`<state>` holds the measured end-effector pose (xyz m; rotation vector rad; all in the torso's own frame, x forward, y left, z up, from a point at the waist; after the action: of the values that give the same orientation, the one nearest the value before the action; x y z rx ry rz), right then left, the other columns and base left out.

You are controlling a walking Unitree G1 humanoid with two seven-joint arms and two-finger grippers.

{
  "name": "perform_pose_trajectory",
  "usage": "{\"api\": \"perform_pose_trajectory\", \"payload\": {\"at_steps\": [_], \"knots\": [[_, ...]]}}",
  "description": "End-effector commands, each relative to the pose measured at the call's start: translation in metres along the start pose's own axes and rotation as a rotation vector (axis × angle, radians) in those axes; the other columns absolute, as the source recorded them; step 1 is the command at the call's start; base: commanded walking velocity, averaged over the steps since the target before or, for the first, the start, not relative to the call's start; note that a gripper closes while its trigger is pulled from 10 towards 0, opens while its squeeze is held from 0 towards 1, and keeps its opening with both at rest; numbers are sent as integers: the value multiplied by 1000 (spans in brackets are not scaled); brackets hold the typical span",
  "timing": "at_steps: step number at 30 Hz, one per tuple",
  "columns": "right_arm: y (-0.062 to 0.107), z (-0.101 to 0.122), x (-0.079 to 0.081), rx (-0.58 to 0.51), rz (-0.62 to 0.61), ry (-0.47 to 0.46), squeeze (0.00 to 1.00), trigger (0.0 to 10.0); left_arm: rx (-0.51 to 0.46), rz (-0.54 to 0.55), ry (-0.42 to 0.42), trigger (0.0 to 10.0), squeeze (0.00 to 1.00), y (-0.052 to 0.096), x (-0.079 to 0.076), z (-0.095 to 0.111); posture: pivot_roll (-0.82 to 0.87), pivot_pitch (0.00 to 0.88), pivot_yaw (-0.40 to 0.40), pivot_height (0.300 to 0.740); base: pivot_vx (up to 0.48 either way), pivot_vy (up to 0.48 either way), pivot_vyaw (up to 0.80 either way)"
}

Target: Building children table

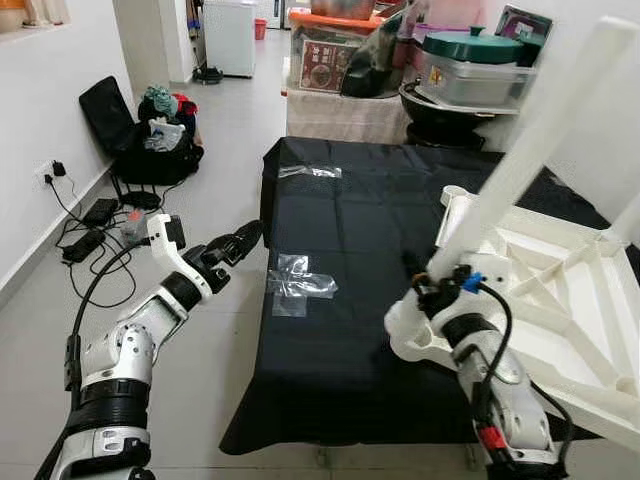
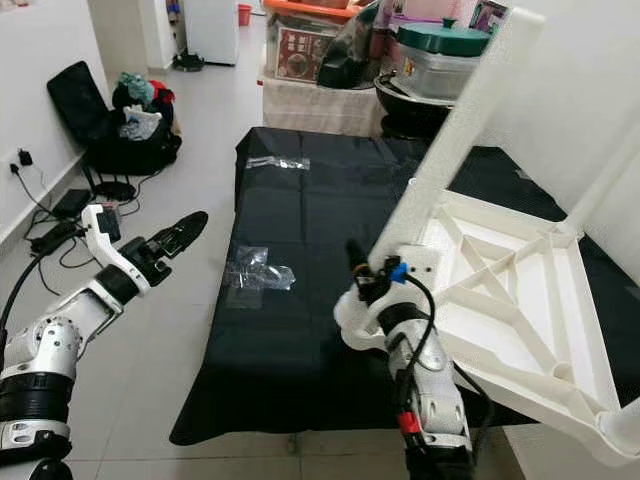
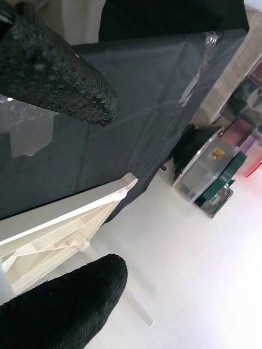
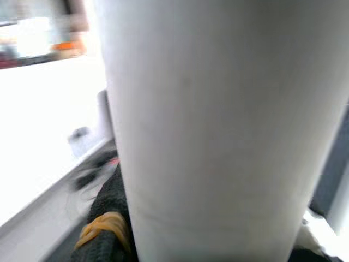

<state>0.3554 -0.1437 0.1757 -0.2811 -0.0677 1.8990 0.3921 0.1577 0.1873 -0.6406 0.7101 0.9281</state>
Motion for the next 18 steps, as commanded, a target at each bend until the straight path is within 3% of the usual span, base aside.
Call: {"api": "perform_pose_trajectory", "payload": {"at_steps": [1,8,13,18], "knots": [[-2,9,16,-33,139,-1,0,10000,18,6,-8,10000,0,2,1,-2,60,0,-79,740,0,0,0],[-3,22,34,-80,293,46,0,10000,14,9,-6,10000,0,3,2,-2,65,0,-86,740,0,0,0],[-14,53,14,-166,275,96,0,10000,12,12,-6,10000,0,4,3,-2,60,0,-84,740,0,0,0],[-18,68,-10,-194,246,166,0,10000,14,11,-4,10000,0,4,3,-2,56,0,-83,740,0,0,0]]}}
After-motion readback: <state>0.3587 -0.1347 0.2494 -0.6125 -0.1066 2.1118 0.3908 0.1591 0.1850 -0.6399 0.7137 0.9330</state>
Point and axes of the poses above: a point about 5 cm out from each wrist's last joint towards the gripper, its own y axis pointing back from the gripper into the wrist, its own z axis along the axis of the wrist's last joint, x = y × z, the point moved 5 cm from there along -y, pointing out of the wrist towards the gripper, and after that the axes turned 15 degrees about y, right-handed, at the moved point
